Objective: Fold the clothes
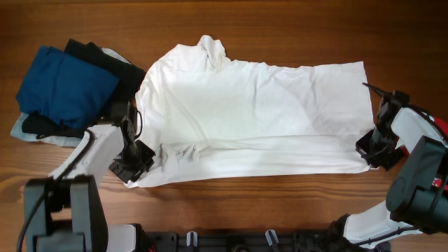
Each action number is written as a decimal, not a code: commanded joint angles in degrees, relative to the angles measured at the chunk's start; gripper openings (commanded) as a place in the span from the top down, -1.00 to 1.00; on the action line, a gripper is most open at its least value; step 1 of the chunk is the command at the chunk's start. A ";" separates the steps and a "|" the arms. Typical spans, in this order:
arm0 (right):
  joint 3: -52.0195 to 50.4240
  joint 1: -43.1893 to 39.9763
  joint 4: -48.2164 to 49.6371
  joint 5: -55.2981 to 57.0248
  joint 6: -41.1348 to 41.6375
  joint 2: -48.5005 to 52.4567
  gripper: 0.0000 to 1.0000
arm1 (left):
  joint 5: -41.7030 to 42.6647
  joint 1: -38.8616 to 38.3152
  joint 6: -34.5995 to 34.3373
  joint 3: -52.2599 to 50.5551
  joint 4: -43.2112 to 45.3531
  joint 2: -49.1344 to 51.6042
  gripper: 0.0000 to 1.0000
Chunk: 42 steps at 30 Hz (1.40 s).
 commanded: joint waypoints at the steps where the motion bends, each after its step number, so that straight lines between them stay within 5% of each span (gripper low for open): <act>1: -0.31 -0.39 -0.87 0.37 -0.11 -0.37 0.91 | -2.45 0.57 -0.87 -0.50 -1.09 -5.90 0.41; 8: -0.31 -0.39 -2.05 0.33 1.01 -4.04 0.80 | -2.43 0.57 0.04 -0.50 -2.45 -13.79 0.34; 9: -0.31 -0.39 -1.92 0.33 1.05 -5.46 0.49 | -2.45 0.57 0.31 -0.50 -2.43 -14.99 0.33; 10: -0.31 -0.39 -1.70 0.33 1.20 -6.29 -0.47 | -2.45 0.57 0.96 -0.50 -2.36 -16.24 0.32; 18: -0.24 -0.39 -1.64 -1.07 0.09 -13.31 -0.46 | -1.44 0.57 3.78 -0.02 -1.95 -23.96 0.27; 23: -0.24 -0.39 1.38 -24.26 -17.07 -18.64 -0.37 | 4.61 -2.25 15.96 2.40 2.97 -25.90 0.11; 25: -0.24 -0.39 2.40 -30.71 -20.35 -20.06 -0.48 | 7.37 -4.87 20.96 2.69 9.40 -25.55 -0.07; 27: -0.24 -0.39 2.36 -32.39 -21.46 -20.50 -0.61 | 8.26 -6.29 23.19 4.07 12.52 -23.85 -0.03; 31: -0.24 -0.39 2.12 -36.79 -23.54 -20.50 -0.91 | 8.74 -7.63 30.42 12.83 15.74 -13.44 -0.24; 36: -0.26 -0.37 2.14 -36.83 -23.43 -20.48 -0.99 | 8.90 -7.65 38.77 29.27 16.50 3.72 -0.62; 42: -0.26 -0.33 2.16 -37.00 -23.23 -20.48 -0.99 | 8.68 -7.21 40.35 52.37 17.25 28.15 -0.64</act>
